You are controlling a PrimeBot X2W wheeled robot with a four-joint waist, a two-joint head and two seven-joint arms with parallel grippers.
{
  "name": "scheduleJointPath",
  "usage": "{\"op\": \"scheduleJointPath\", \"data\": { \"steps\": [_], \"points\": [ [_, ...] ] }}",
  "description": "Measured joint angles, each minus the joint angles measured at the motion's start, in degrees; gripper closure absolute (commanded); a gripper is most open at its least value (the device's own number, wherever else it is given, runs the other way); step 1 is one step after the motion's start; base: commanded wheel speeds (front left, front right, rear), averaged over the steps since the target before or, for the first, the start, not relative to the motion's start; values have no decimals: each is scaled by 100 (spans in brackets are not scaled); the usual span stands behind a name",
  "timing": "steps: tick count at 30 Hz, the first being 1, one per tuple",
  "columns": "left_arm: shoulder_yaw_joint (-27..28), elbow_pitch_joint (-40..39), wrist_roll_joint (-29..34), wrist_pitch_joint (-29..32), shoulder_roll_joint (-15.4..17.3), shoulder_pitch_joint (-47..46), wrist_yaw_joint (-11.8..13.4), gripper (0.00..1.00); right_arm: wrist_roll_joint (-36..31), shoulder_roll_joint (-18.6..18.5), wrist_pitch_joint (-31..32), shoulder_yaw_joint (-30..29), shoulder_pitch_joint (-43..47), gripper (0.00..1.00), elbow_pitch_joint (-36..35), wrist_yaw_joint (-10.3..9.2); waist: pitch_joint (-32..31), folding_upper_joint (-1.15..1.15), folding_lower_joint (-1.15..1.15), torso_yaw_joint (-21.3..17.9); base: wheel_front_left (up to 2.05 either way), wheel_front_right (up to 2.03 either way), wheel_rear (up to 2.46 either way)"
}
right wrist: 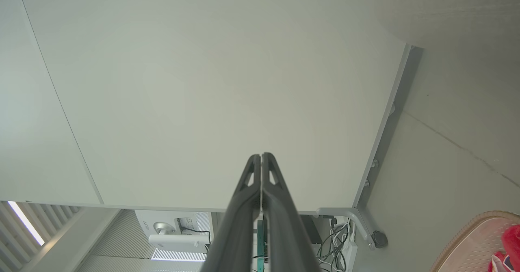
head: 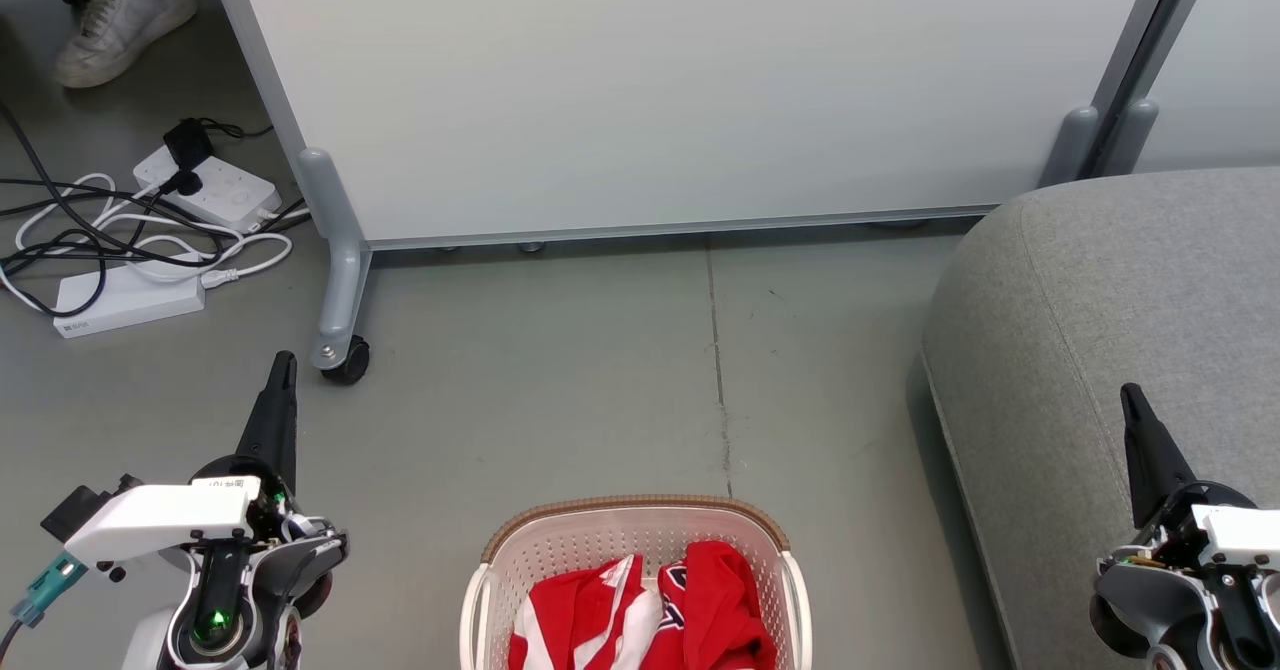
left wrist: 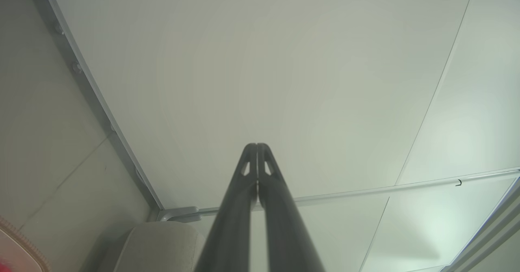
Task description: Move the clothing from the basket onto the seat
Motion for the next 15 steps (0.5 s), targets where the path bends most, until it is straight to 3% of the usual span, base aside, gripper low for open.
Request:
{"op": "scheduleJointPath", "data": {
  "steps": [15],
  "points": [
    [12, 0, 31, 7, -7, 0, 0, 100, 9, -10, -7, 10, 0, 100, -3, 0, 0, 0, 0, 0, 0, 0, 0]
  ]
}}
